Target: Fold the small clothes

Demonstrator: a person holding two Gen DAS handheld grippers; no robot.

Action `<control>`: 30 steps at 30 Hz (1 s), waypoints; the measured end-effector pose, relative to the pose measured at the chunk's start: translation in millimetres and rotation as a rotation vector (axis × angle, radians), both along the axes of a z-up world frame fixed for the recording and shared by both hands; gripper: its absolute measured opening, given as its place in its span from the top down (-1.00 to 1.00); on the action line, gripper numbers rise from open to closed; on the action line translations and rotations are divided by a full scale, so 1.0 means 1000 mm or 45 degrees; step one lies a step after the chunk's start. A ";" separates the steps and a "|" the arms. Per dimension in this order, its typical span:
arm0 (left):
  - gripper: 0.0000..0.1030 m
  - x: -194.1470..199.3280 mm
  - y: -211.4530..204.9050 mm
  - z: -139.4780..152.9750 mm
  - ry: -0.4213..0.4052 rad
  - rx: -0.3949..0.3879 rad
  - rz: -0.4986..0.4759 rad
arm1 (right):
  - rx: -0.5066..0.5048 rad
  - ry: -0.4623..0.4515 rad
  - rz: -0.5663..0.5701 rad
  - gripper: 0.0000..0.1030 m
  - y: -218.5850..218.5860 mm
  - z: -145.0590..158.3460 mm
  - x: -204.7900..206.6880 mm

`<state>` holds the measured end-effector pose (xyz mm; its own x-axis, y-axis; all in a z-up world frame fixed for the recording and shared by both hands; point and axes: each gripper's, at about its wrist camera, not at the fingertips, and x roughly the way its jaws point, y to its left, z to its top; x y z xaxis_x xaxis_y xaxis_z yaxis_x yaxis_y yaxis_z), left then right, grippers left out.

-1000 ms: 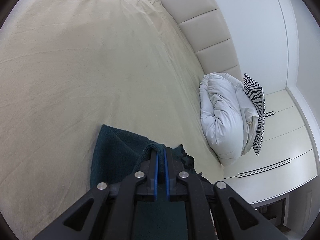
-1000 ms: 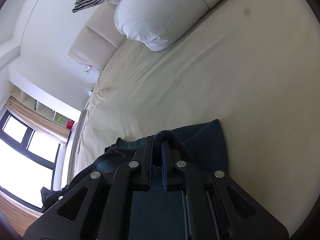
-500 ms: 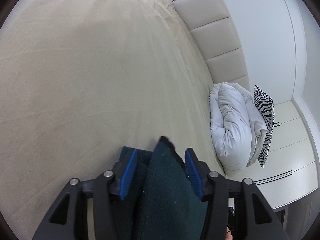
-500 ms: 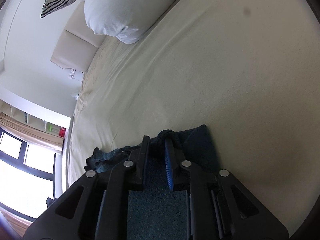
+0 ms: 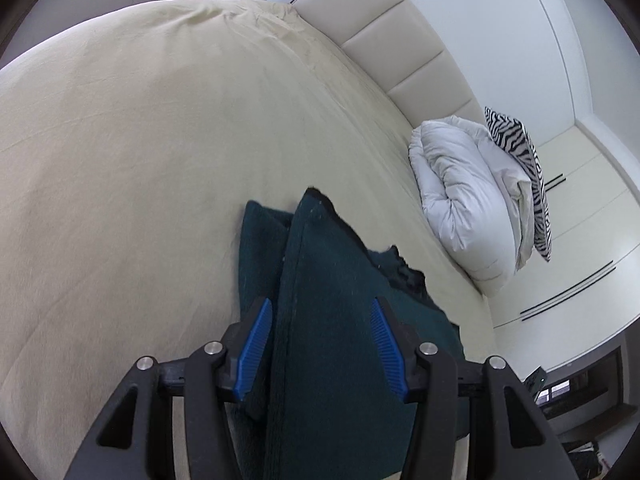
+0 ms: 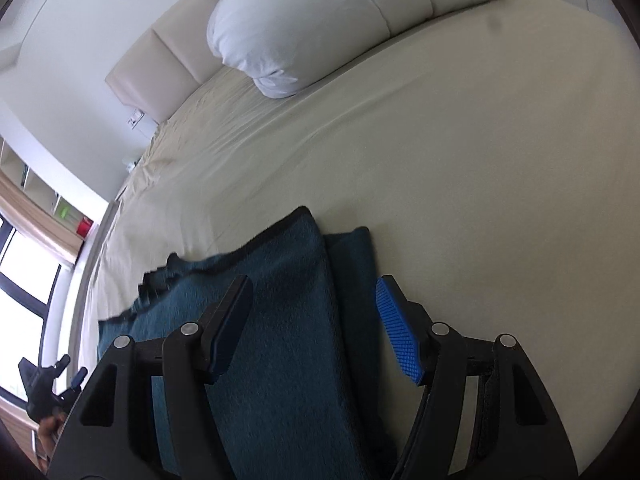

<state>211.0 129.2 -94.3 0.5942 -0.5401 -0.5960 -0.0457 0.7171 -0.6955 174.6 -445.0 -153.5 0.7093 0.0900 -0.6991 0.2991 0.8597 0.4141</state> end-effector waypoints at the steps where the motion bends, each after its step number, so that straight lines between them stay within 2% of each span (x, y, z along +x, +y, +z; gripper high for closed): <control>1: -0.04 -0.005 -0.001 -0.002 0.006 0.026 -0.008 | -0.026 0.006 0.020 -0.20 0.004 0.001 -0.008; 3: -0.04 -0.011 -0.001 -0.006 0.008 0.077 -0.008 | -0.072 0.016 0.062 -0.16 0.011 0.003 -0.023; 8: -0.04 -0.011 0.000 -0.008 0.004 0.105 -0.016 | -0.147 0.040 0.152 -0.08 0.021 0.003 -0.044; 13: -0.04 0.020 -0.013 0.010 -0.052 0.205 -0.040 | -0.105 0.010 0.151 -0.07 0.014 0.011 -0.048; 17: -0.04 0.062 -0.030 0.010 -0.031 0.317 -0.071 | -0.070 -0.011 0.135 -0.07 0.007 0.016 -0.020; 21: -0.04 0.095 -0.037 -0.004 0.032 0.382 -0.078 | -0.044 0.005 0.119 -0.06 -0.002 0.011 0.017; 27: -0.05 0.110 -0.038 -0.018 0.052 0.395 -0.057 | -0.078 0.090 0.118 0.02 -0.009 -0.006 0.065; 30: -0.05 0.113 -0.037 -0.017 0.042 0.399 -0.048 | -0.103 0.149 0.142 0.19 -0.007 -0.017 0.080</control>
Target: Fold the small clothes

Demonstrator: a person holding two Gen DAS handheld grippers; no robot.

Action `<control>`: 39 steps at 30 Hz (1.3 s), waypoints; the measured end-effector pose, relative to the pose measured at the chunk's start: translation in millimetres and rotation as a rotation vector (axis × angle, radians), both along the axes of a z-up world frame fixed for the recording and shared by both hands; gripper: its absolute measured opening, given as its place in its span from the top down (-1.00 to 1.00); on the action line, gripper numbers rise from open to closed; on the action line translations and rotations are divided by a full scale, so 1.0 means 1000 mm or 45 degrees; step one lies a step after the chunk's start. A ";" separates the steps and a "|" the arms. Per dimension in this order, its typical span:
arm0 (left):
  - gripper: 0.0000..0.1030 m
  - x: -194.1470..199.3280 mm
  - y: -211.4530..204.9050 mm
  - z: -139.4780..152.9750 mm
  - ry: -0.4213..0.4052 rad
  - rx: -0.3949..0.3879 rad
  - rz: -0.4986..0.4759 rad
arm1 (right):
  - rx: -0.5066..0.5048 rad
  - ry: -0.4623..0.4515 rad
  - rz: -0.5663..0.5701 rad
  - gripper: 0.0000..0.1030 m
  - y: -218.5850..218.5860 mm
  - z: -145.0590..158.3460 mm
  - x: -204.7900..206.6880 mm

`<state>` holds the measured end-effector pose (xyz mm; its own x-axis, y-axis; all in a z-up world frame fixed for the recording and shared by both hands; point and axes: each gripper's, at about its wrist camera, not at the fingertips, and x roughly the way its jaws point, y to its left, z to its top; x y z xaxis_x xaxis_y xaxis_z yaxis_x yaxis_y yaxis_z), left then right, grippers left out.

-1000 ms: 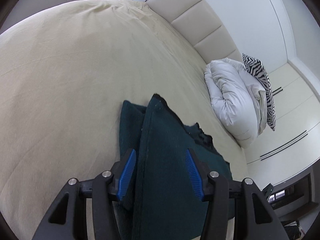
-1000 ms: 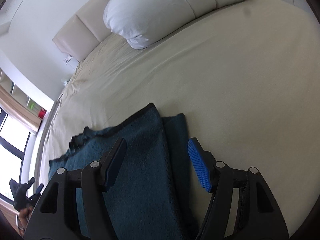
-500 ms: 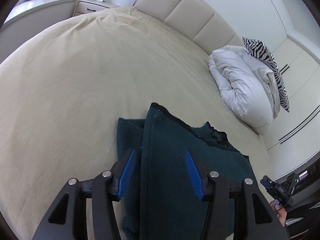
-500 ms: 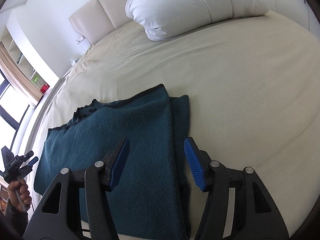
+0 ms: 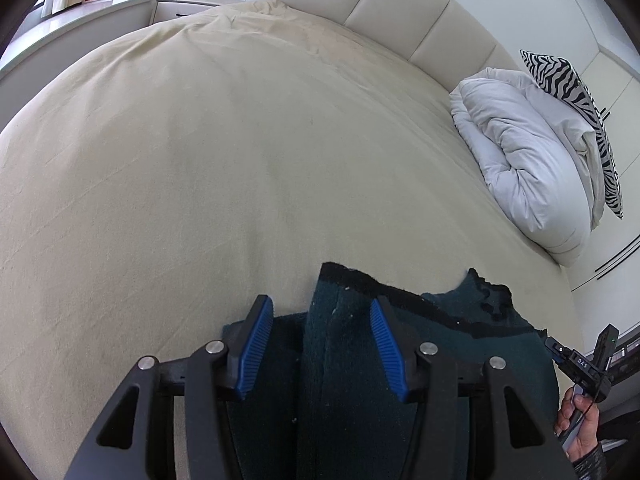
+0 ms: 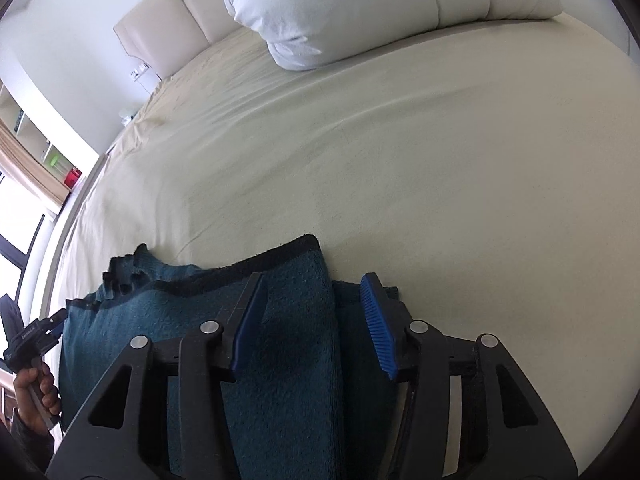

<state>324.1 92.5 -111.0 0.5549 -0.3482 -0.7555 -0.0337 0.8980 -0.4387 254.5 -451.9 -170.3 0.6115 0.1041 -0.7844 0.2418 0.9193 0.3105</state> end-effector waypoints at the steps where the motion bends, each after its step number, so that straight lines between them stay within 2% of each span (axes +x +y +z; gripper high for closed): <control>1: -0.04 0.000 0.002 0.000 -0.001 0.001 0.006 | -0.010 -0.002 0.005 0.20 0.001 0.000 0.002; 3: 0.01 0.001 0.002 -0.003 -0.002 -0.005 0.010 | -0.021 -0.002 0.026 0.32 0.005 0.002 0.007; 5: 0.23 0.001 0.001 -0.003 -0.006 0.024 0.008 | -0.058 0.026 0.050 0.38 0.010 0.001 0.013; 6: 0.50 0.001 0.001 -0.005 -0.002 0.031 0.001 | -0.079 0.043 0.061 0.39 0.012 0.000 0.017; 7: 0.69 0.002 0.001 -0.005 0.002 0.029 -0.005 | -0.095 0.061 0.070 0.43 0.015 -0.001 0.021; 10: 0.85 0.000 0.000 -0.005 -0.019 0.030 -0.003 | -0.139 0.080 0.069 0.74 0.018 0.000 0.029; 11: 0.86 -0.002 0.000 -0.004 -0.028 0.031 0.001 | -0.140 0.077 0.060 0.88 0.018 0.001 0.029; 15: 0.87 -0.009 0.007 -0.001 -0.069 0.003 0.061 | -0.136 0.011 -0.011 0.90 0.014 0.008 0.021; 19: 0.87 -0.010 0.013 -0.007 -0.060 -0.027 0.109 | -0.051 -0.069 -0.131 0.91 -0.003 0.012 0.009; 22: 0.87 -0.010 0.014 -0.012 -0.049 -0.043 0.121 | -0.055 0.004 -0.130 0.91 -0.005 -0.007 0.013; 27: 0.87 -0.015 0.015 -0.009 -0.064 -0.058 0.138 | -0.049 -0.056 -0.132 0.91 -0.004 -0.001 0.008; 29: 0.87 -0.020 0.018 -0.010 -0.069 -0.077 0.156 | -0.009 -0.002 -0.132 0.91 -0.009 -0.010 0.013; 33: 0.84 -0.019 0.020 -0.018 -0.056 -0.089 0.165 | -0.015 -0.023 -0.119 0.90 -0.007 -0.013 0.014; 37: 0.80 -0.021 0.026 -0.018 -0.041 -0.138 0.175 | 0.099 -0.011 -0.123 0.91 -0.020 -0.019 0.015; 39: 0.75 -0.030 0.028 -0.011 -0.054 -0.127 0.197 | 0.128 -0.002 -0.151 0.72 -0.022 -0.013 0.007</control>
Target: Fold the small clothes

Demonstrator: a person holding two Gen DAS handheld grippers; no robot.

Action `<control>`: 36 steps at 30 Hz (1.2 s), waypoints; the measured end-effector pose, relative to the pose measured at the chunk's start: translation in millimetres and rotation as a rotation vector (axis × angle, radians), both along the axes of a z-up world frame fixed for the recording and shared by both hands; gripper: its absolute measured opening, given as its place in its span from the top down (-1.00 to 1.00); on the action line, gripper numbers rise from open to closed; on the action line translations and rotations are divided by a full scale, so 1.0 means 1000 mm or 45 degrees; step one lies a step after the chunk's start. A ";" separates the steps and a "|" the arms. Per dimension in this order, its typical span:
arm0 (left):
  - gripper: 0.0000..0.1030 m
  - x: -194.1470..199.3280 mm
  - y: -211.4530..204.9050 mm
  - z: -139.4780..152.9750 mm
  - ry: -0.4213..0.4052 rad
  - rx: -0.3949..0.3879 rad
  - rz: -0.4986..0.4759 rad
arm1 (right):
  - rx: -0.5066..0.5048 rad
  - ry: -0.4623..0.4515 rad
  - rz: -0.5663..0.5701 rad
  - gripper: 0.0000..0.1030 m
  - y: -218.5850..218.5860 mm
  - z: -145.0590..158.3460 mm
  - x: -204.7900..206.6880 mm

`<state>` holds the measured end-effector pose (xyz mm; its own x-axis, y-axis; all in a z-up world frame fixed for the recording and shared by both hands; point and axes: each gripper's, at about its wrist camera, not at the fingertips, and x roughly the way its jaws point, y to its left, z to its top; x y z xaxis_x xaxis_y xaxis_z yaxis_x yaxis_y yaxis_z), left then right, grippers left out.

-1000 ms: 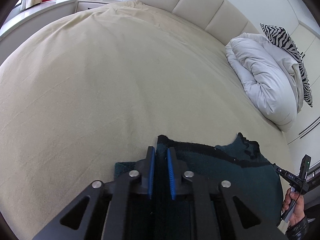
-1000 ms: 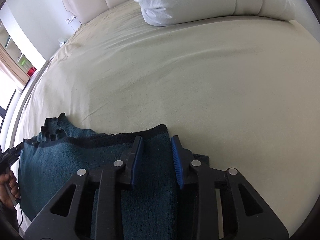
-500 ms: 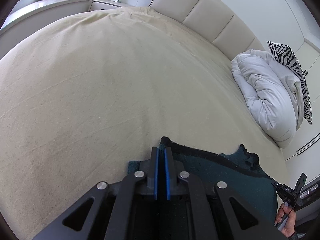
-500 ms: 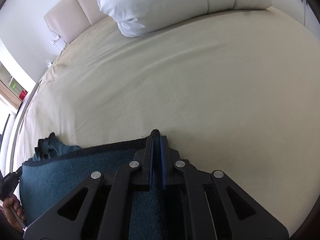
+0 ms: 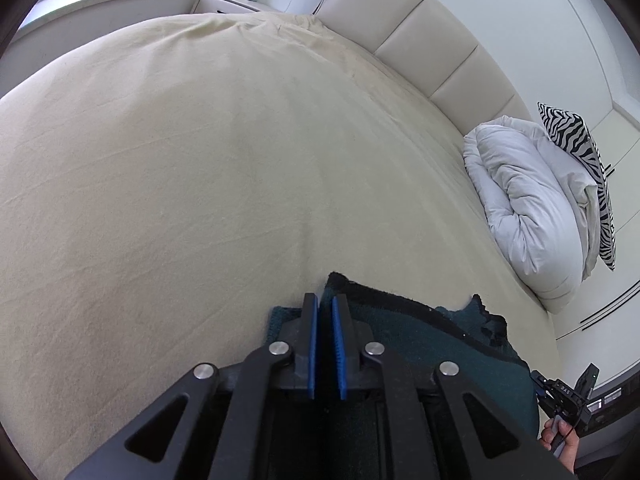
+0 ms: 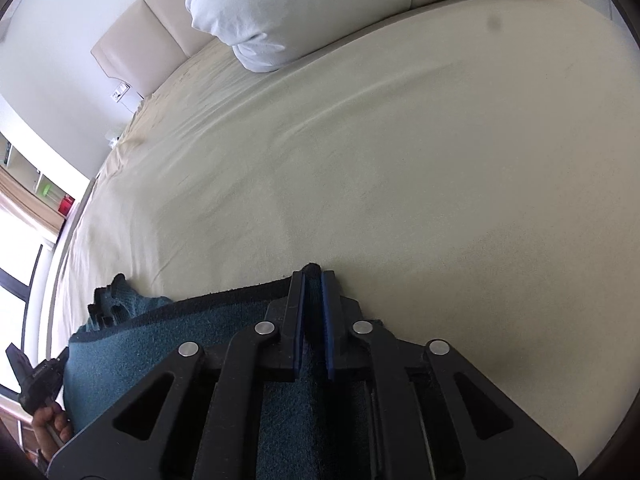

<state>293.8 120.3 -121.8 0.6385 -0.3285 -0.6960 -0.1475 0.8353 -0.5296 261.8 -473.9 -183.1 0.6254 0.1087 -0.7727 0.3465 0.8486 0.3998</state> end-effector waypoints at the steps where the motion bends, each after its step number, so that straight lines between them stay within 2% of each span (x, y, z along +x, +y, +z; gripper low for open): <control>1: 0.74 -0.006 -0.001 0.006 -0.010 0.022 0.012 | -0.004 -0.013 -0.016 0.61 0.000 0.005 -0.007; 3: 0.70 -0.023 -0.005 0.019 -0.034 0.052 -0.002 | -0.021 -0.070 -0.043 0.18 0.002 0.018 -0.027; 4: 0.66 -0.033 -0.007 0.027 -0.066 0.058 -0.020 | -0.035 -0.087 -0.049 0.12 0.005 0.025 -0.038; 7: 0.48 -0.066 -0.027 0.045 -0.137 0.086 -0.105 | -0.008 -0.159 0.031 0.08 0.022 0.042 -0.078; 10: 0.24 -0.095 -0.053 0.049 -0.170 0.191 -0.203 | 0.051 -0.211 0.204 0.08 0.055 0.047 -0.117; 12: 0.24 -0.101 -0.063 0.030 -0.089 0.235 -0.256 | 0.063 -0.177 0.291 0.08 0.079 0.040 -0.137; 14: 0.35 -0.107 -0.058 0.012 -0.020 0.207 -0.250 | 0.079 -0.107 0.363 0.09 0.097 0.023 -0.151; 16: 0.52 -0.119 -0.054 0.010 -0.030 0.220 -0.245 | 0.018 -0.069 0.326 0.12 0.098 0.011 -0.164; 19: 0.52 -0.135 -0.046 0.013 -0.028 0.186 -0.236 | 0.059 -0.101 0.201 0.18 0.075 0.009 -0.185; 21: 0.50 -0.146 -0.038 0.016 -0.028 0.122 -0.209 | 0.058 -0.109 0.076 0.18 0.057 0.014 -0.197; 23: 0.23 -0.157 -0.035 0.022 -0.071 0.081 -0.182 | 0.054 -0.139 0.018 0.10 0.048 0.023 -0.210; 24: -0.01 -0.161 -0.034 0.025 -0.100 0.085 -0.170 | 0.029 -0.156 0.013 0.10 0.049 0.028 -0.215; 25: -0.12 -0.166 -0.033 0.029 -0.130 0.093 -0.161 | 0.013 -0.170 0.024 0.10 0.050 0.031 -0.218; 27: -0.12 -0.170 -0.036 0.034 -0.164 0.089 -0.180 | 0.003 -0.173 0.053 0.10 0.056 0.034 -0.221; 30: -0.09 -0.167 -0.042 0.029 -0.117 0.160 -0.209 | -0.050 -0.149 0.080 0.10 0.065 0.035 -0.223; 34: 0.54 -0.166 -0.032 0.013 -0.053 0.149 -0.178 | -0.073 -0.100 0.080 0.10 0.065 0.028 -0.225; 36: 0.60 -0.167 -0.030 0.012 -0.054 0.167 -0.177 | -0.129 -0.075 0.079 0.10 0.067 0.026 -0.226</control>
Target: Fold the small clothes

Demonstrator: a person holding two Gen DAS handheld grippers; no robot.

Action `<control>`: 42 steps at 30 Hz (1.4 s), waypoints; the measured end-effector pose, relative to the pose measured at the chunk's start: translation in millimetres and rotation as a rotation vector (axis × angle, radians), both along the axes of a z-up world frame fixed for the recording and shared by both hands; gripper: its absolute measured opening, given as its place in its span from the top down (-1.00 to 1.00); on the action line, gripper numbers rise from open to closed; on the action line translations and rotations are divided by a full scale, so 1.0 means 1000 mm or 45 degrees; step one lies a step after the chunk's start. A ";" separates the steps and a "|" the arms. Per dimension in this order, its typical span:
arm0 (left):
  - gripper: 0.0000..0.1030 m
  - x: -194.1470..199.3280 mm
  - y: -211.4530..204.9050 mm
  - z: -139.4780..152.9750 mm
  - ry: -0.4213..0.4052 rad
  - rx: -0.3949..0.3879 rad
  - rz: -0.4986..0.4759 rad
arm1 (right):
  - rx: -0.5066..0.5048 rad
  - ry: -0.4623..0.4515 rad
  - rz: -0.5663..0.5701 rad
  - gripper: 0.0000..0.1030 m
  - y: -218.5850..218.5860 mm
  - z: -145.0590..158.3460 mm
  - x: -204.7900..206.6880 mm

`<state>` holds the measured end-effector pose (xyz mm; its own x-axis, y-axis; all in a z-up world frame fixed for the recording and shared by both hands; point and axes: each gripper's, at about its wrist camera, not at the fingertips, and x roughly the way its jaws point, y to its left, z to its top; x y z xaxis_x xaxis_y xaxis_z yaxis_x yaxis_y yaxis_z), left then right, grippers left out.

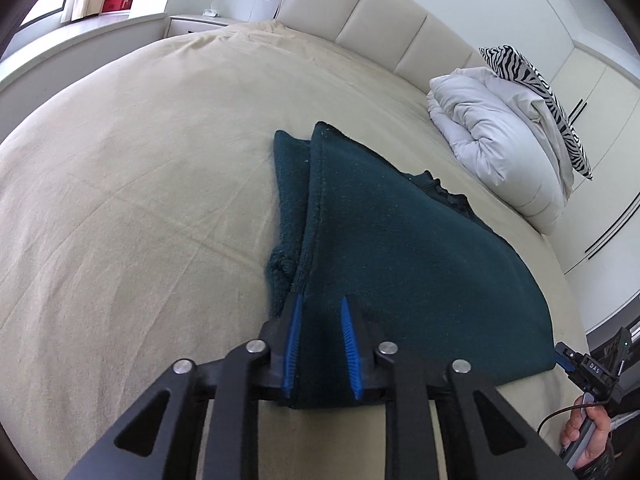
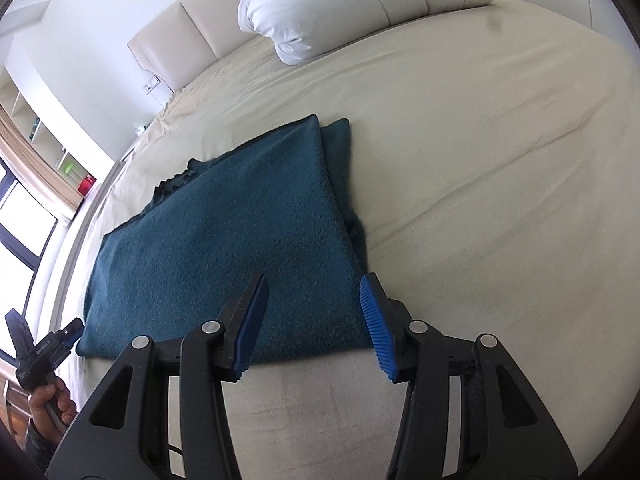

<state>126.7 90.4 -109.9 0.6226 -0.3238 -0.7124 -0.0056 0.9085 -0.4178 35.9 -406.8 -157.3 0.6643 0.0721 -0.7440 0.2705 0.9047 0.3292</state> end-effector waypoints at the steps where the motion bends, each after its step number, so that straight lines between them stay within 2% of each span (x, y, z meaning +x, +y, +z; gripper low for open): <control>1: 0.60 -0.001 -0.001 0.001 -0.002 0.020 -0.004 | -0.014 0.009 -0.003 0.10 -0.002 -0.001 -0.001; 4: 0.56 -0.007 0.000 0.009 -0.033 0.069 0.037 | -0.047 0.015 -0.041 0.10 -0.005 -0.003 -0.005; 6: 0.35 -0.007 -0.003 0.009 -0.039 0.089 0.024 | -0.037 -0.017 -0.051 0.10 -0.007 0.000 -0.009; 9: 0.34 -0.005 -0.008 0.001 -0.016 0.120 -0.009 | -0.038 0.027 -0.013 0.10 -0.005 -0.006 -0.004; 12: 0.67 -0.008 -0.005 0.000 -0.022 0.118 0.016 | -0.044 0.050 0.007 0.10 -0.001 -0.012 -0.001; 16: 0.83 -0.009 -0.001 0.001 -0.030 0.136 0.030 | -0.055 0.051 0.009 0.10 0.000 -0.013 0.000; 20: 0.85 -0.011 -0.001 0.001 -0.036 0.158 0.044 | -0.069 0.060 0.016 0.14 0.001 -0.013 0.004; 24: 0.87 -0.019 0.003 0.003 -0.056 0.142 0.075 | -0.125 0.067 0.028 0.39 0.005 -0.011 0.005; 26: 0.87 -0.027 0.005 0.004 -0.064 0.133 0.093 | -0.132 0.064 0.024 0.45 0.004 -0.010 0.003; 32: 0.85 -0.029 0.010 -0.011 -0.010 0.104 0.104 | -0.147 0.081 0.029 0.48 0.004 -0.015 0.004; 36: 0.74 -0.027 0.013 -0.011 0.002 0.072 0.100 | -0.149 0.102 0.037 0.48 0.002 -0.017 0.006; 38: 0.60 -0.030 0.016 -0.008 0.000 0.071 0.119 | -0.143 0.098 0.025 0.47 0.002 -0.016 0.005; 40: 0.32 -0.034 0.016 0.002 -0.013 0.102 0.158 | -0.137 0.091 0.023 0.45 0.002 -0.016 0.003; 42: 0.30 -0.038 0.013 0.017 -0.065 0.145 0.178 | -0.153 0.092 0.028 0.48 0.003 -0.016 0.003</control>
